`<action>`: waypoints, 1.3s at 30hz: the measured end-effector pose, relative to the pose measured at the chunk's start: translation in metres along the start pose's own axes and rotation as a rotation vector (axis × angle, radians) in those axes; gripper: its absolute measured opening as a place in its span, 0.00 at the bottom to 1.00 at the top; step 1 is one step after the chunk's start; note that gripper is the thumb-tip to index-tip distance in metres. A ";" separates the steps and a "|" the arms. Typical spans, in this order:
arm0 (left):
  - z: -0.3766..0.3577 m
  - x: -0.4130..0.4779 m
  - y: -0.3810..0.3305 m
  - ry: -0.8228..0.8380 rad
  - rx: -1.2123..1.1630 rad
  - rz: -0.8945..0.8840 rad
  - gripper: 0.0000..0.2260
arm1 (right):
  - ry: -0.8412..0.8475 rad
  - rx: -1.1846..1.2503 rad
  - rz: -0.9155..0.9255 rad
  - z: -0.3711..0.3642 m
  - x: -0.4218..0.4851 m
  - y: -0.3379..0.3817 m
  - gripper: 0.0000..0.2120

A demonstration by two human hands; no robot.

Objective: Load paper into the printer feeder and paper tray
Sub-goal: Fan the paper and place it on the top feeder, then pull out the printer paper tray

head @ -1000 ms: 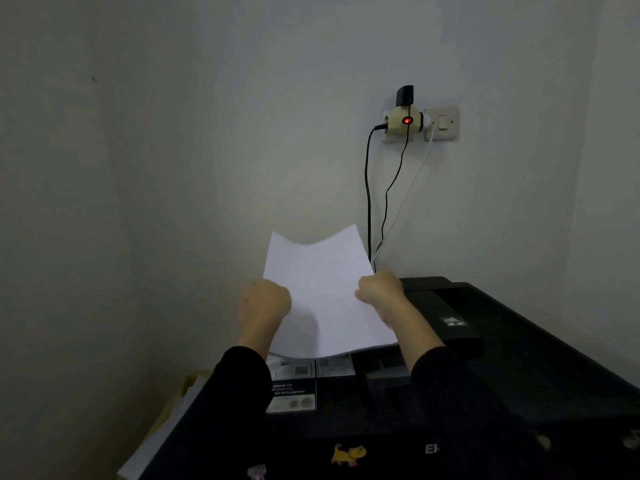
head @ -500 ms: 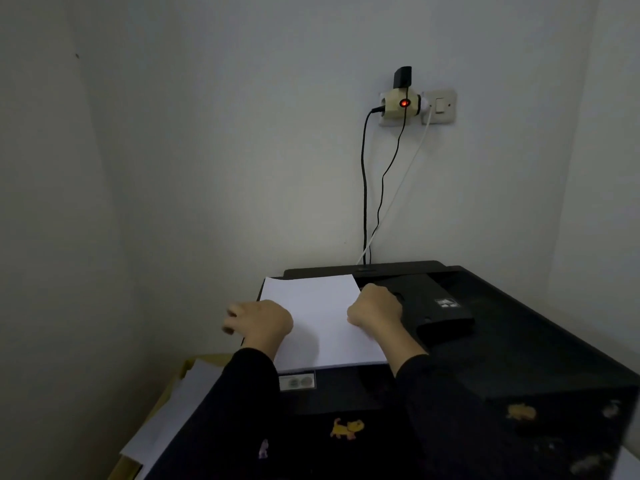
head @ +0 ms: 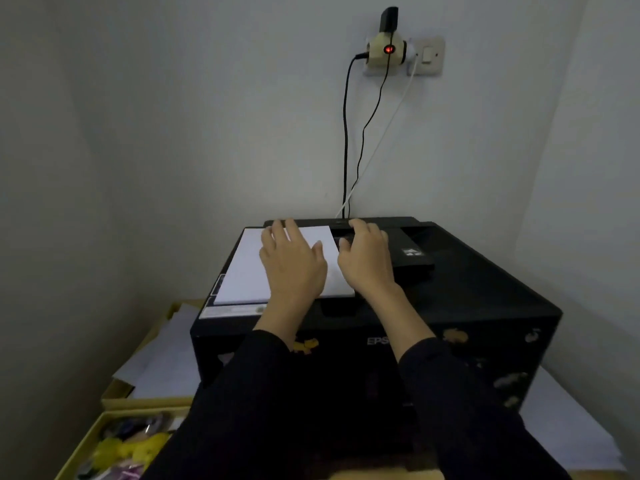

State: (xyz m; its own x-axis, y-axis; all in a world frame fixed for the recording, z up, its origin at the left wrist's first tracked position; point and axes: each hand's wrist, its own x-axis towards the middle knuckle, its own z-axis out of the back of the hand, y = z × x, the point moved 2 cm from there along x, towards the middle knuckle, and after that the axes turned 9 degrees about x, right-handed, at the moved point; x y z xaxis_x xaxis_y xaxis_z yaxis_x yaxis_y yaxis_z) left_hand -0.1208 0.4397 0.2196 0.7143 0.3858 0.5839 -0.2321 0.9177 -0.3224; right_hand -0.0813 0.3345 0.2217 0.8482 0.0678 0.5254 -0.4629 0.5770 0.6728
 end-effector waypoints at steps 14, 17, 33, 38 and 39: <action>-0.051 -0.219 -0.017 -0.046 -0.300 -0.221 0.16 | -0.425 -0.043 0.111 0.024 -0.192 -0.098 0.14; -0.081 -0.253 -0.001 0.199 -0.367 -0.017 0.14 | -0.297 0.076 -0.206 0.009 -0.224 -0.130 0.14; -0.163 -0.250 0.039 0.731 -1.536 1.330 0.37 | -0.279 1.490 -1.407 -0.043 -0.234 -0.205 0.48; -0.175 -0.259 0.040 0.625 -1.685 1.302 0.28 | -0.331 1.528 -1.396 -0.051 -0.233 -0.210 0.44; -0.178 -0.261 0.042 0.614 -1.696 1.317 0.27 | -0.335 1.519 -1.394 -0.052 -0.234 -0.212 0.43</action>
State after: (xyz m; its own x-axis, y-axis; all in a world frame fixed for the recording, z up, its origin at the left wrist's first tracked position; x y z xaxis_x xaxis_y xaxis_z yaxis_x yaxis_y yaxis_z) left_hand -0.2000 0.3609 -0.0791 0.8167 0.1502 -0.5572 -0.2362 -0.7940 -0.5602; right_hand -0.1684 0.2386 -0.0704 0.7509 0.0621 -0.6575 0.3516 -0.8803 0.3184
